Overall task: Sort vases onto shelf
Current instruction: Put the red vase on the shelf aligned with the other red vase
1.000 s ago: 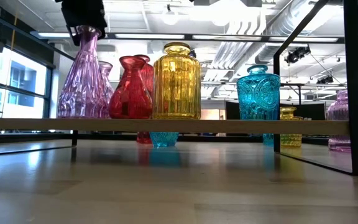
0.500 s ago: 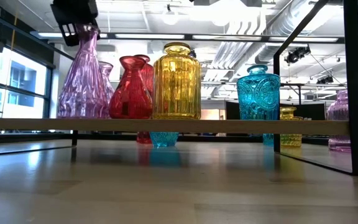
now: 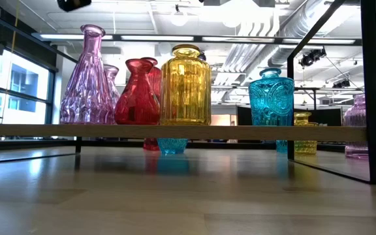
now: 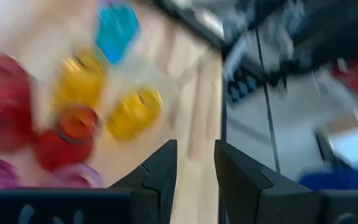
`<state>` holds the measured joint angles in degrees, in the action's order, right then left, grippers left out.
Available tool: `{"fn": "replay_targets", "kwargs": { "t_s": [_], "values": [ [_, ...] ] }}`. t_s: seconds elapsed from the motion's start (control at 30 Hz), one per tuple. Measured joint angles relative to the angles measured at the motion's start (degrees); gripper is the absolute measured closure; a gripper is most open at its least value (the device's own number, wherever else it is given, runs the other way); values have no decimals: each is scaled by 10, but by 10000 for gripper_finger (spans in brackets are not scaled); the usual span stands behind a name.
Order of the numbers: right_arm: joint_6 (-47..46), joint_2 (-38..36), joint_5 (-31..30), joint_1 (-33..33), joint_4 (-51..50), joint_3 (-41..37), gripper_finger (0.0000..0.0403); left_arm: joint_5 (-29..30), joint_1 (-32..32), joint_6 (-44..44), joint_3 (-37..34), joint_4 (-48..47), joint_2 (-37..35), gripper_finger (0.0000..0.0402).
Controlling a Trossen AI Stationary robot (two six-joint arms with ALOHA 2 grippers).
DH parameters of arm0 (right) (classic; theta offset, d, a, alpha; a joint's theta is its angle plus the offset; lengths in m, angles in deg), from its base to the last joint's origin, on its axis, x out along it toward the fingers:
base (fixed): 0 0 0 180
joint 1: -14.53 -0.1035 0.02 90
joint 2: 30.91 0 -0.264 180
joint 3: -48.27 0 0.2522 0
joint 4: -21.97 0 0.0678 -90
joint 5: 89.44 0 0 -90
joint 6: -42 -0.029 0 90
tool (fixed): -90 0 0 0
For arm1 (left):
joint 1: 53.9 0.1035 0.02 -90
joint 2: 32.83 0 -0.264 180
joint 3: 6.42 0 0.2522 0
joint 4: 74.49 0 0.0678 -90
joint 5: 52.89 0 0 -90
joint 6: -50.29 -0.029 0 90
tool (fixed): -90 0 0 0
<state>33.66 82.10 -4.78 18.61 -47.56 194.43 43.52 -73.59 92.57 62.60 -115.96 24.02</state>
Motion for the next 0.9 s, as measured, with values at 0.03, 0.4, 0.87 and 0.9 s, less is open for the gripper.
{"fn": "replay_targets", "kwargs": {
  "t_s": [0.03,0.4,0.87,0.9],
  "values": [
    [5,0,0,3,-6,0,403,28,0,4,0,-1,-15,303],
    [94,0,78,57,-43,-2,403,207,27,19,1,-25,-126,303],
    [39,60,178,151,16,-2,403,185,173,-130,1,-184,-201,303],
    [26,68,197,157,24,-2,402,187,188,-140,1,-198,-207,303]
  ]
}}
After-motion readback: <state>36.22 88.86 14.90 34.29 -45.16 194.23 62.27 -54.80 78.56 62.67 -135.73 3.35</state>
